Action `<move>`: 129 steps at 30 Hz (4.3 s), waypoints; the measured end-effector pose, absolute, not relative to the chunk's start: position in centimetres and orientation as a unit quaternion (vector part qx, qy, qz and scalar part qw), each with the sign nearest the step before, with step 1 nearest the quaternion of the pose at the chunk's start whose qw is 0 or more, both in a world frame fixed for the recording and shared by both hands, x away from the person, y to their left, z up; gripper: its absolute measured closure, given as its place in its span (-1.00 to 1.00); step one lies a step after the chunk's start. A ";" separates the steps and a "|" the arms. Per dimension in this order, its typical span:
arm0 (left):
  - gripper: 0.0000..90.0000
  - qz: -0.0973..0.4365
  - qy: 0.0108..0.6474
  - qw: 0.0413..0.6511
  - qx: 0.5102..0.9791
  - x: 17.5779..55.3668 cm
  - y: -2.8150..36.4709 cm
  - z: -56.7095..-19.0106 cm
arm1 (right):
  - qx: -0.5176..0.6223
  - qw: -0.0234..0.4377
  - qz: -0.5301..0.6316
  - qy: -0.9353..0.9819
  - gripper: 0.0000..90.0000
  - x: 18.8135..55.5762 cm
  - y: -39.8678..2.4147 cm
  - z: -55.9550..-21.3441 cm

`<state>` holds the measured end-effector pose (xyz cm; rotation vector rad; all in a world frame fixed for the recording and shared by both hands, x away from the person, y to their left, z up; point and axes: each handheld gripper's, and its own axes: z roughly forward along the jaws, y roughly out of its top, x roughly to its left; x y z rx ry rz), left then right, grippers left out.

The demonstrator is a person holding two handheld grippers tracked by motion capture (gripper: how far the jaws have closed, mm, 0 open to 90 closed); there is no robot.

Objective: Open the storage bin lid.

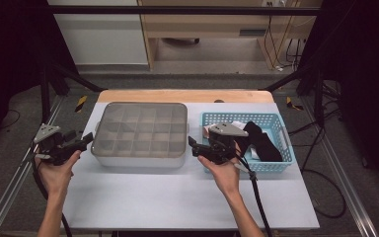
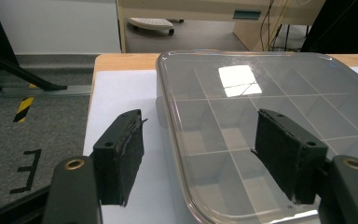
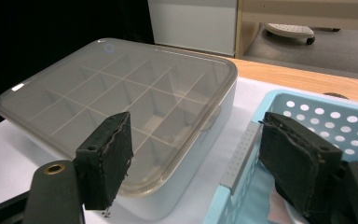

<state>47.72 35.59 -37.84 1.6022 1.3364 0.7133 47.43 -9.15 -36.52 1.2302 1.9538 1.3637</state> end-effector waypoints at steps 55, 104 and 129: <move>-0.40 0.214 0.556 0.401 0.695 57.3 34.5 -41.7 | 0.536 0.164 0.433 0.706 -0.39 56.6 -3.1 -42.1; 0.09 0.225 0.564 0.398 0.688 57.5 33.8 -40.2 | 0.573 0.088 0.435 0.689 -0.03 57.9 -4.4 -41.4; -0.53 0.152 0.573 0.400 0.699 58.4 34.3 -41.7 | 0.568 0.079 0.435 0.694 -0.34 58.2 -3.4 -42.4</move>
